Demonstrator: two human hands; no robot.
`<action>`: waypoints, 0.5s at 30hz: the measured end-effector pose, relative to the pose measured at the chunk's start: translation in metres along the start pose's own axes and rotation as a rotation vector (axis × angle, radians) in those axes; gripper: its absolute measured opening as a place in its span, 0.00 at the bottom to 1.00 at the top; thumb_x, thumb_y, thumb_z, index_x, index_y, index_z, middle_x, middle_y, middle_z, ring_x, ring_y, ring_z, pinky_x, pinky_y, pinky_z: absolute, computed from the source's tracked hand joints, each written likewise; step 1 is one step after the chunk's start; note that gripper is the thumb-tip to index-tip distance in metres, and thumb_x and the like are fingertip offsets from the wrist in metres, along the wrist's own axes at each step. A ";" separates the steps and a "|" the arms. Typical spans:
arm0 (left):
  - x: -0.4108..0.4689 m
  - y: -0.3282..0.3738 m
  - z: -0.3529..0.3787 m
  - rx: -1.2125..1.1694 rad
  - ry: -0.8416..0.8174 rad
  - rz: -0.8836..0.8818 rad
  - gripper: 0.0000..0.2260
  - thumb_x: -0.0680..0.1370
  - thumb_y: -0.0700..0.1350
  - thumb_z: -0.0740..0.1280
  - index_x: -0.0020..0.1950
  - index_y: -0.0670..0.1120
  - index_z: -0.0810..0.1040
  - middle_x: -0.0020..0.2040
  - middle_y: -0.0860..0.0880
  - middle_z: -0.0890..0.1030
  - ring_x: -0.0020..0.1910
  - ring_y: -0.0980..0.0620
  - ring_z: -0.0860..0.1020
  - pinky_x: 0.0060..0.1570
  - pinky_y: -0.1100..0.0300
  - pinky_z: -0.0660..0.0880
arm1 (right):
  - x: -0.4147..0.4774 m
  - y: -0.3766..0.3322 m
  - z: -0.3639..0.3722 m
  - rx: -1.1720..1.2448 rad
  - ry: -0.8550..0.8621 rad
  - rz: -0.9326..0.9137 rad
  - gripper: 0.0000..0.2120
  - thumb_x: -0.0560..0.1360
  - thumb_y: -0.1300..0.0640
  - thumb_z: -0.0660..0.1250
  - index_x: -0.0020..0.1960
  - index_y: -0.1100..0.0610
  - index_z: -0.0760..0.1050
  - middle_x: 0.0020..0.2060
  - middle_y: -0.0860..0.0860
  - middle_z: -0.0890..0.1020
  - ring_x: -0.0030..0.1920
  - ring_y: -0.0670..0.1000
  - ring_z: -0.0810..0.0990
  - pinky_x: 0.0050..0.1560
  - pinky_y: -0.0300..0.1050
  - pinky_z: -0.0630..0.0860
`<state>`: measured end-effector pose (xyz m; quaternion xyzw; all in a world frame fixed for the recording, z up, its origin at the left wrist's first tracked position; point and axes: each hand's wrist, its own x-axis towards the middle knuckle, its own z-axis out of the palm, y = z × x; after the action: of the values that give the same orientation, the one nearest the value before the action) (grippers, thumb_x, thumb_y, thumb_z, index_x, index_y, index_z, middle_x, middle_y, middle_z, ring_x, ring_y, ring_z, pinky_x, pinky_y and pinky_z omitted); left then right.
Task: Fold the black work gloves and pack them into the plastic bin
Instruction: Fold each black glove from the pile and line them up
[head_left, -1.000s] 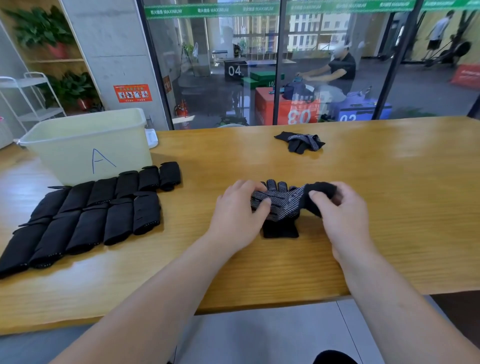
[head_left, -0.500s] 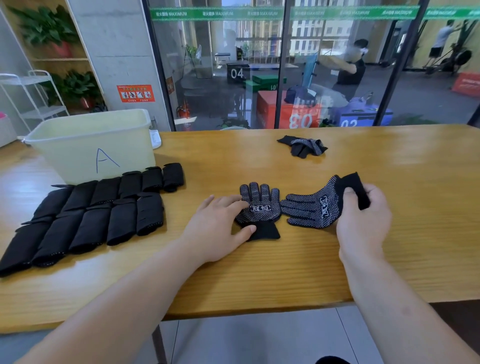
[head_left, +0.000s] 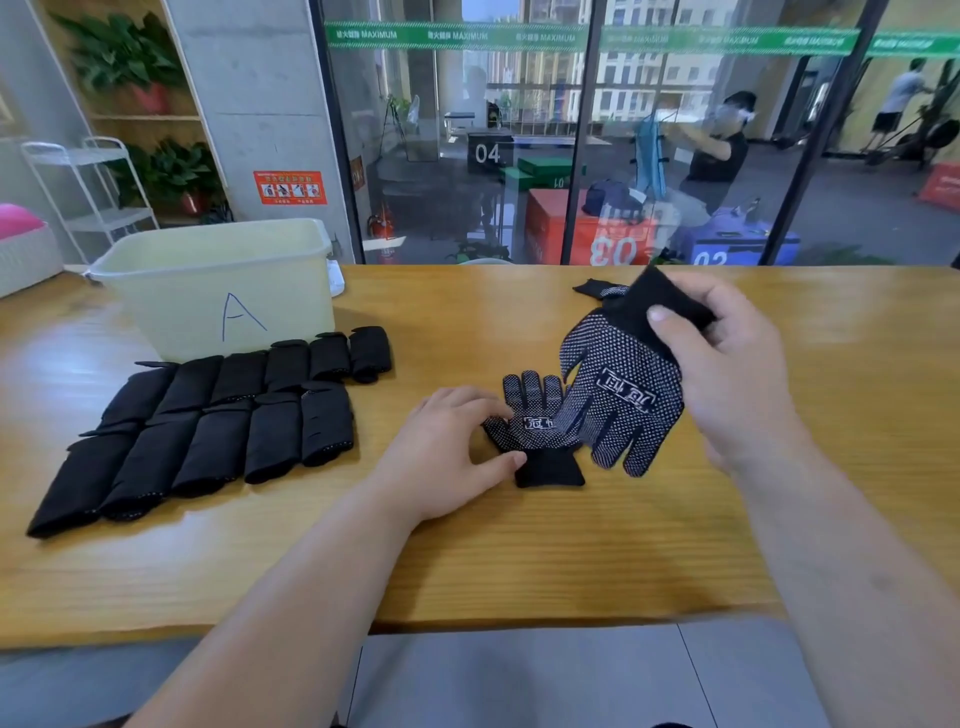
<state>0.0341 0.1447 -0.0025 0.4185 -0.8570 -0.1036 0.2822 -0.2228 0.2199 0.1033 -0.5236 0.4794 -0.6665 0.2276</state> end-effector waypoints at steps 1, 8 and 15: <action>0.000 0.000 -0.002 0.004 -0.009 -0.016 0.27 0.75 0.69 0.69 0.69 0.58 0.79 0.67 0.61 0.76 0.69 0.56 0.72 0.74 0.47 0.68 | 0.007 -0.005 0.003 -0.014 -0.055 0.024 0.11 0.82 0.64 0.69 0.59 0.51 0.82 0.51 0.49 0.88 0.50 0.49 0.87 0.48 0.43 0.83; 0.001 -0.001 -0.003 0.029 -0.080 -0.054 0.31 0.72 0.74 0.67 0.69 0.59 0.76 0.63 0.61 0.75 0.68 0.54 0.73 0.73 0.48 0.68 | 0.053 -0.004 0.022 -0.453 -0.377 0.022 0.06 0.82 0.58 0.72 0.55 0.48 0.81 0.50 0.43 0.86 0.48 0.44 0.84 0.51 0.46 0.78; 0.001 -0.003 0.000 0.022 -0.059 -0.043 0.31 0.72 0.74 0.68 0.67 0.58 0.76 0.63 0.60 0.75 0.67 0.54 0.72 0.72 0.48 0.68 | 0.057 -0.004 0.032 -0.436 -0.310 -0.276 0.11 0.81 0.59 0.73 0.53 0.42 0.79 0.48 0.38 0.85 0.49 0.40 0.82 0.55 0.49 0.78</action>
<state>0.0350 0.1419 -0.0035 0.4368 -0.8569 -0.1126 0.2497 -0.2126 0.1628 0.1335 -0.7159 0.4951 -0.4845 0.0875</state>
